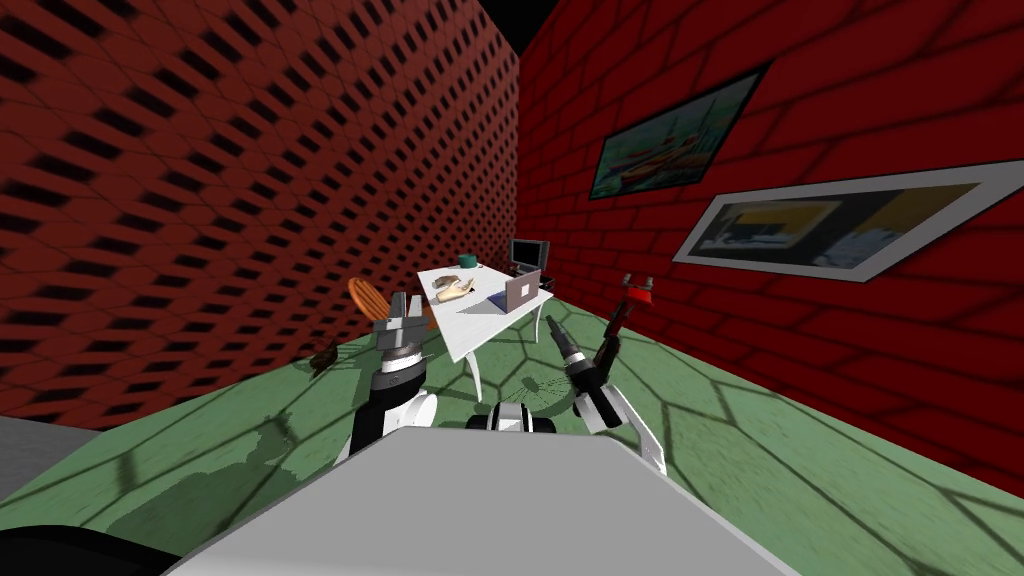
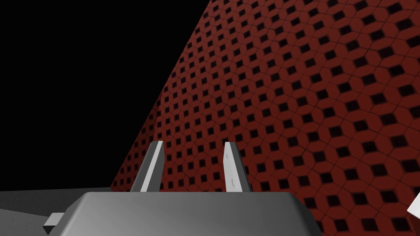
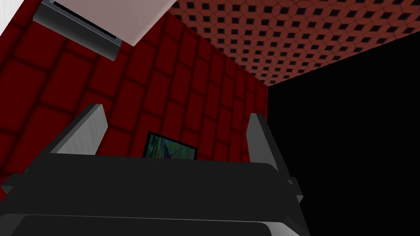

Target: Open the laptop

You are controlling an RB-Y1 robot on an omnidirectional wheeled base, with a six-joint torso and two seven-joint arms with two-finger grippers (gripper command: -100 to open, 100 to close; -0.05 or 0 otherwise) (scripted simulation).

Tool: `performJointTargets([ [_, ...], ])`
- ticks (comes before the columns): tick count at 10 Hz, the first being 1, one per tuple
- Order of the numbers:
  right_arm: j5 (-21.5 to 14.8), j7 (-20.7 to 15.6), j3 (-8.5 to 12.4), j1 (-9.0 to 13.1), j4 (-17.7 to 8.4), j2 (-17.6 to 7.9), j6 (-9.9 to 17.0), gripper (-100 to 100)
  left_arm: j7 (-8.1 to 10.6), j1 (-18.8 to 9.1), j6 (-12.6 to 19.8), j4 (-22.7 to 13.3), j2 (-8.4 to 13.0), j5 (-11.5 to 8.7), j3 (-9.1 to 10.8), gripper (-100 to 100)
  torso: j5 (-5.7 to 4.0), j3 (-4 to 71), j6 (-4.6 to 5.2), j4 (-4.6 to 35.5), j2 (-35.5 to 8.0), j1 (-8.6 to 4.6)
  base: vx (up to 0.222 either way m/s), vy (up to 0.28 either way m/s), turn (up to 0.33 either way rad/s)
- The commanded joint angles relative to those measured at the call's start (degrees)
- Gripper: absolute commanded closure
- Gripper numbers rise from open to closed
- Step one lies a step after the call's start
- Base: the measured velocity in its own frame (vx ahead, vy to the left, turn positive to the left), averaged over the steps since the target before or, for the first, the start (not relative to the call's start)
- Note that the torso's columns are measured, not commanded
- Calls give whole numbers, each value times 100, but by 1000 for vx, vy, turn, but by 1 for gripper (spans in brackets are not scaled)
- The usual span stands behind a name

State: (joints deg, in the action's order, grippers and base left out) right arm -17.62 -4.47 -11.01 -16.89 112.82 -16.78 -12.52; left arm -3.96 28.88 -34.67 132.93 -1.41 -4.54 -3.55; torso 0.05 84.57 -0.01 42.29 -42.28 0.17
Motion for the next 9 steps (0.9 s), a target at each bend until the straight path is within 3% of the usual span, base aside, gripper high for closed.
performJointTargets([
  [1,-421,-186,-332,467,-533,-400,321,-100,0,0,0,0,0,0,0,0,-1,3,0,-2,6,-7,6,141,-21],
  [2,-421,-186,-332,488,-570,-400,321,-100,0,0,0,0,0,0,0,0,-5,3,1,-2,5,-17,-5,102,-6],
  [4,-764,-326,-565,851,-944,-702,551,-100,0,0,0,0,1,0,1,0,-9,-2,1,1,-4,-29,-6,111,-13],
  [5,-764,-326,-565,878,-1005,-702,551,-100,0,0,0,0,0,0,0,0,-5,-1,0,0,-2,-14,-7,83,-7],
  [9,-1472,-614,-942,1671,-1829,-1295,993,-100,0,0,0,0,0,0,0,0,1,0,0,0,0,3,-8,133,8],
])
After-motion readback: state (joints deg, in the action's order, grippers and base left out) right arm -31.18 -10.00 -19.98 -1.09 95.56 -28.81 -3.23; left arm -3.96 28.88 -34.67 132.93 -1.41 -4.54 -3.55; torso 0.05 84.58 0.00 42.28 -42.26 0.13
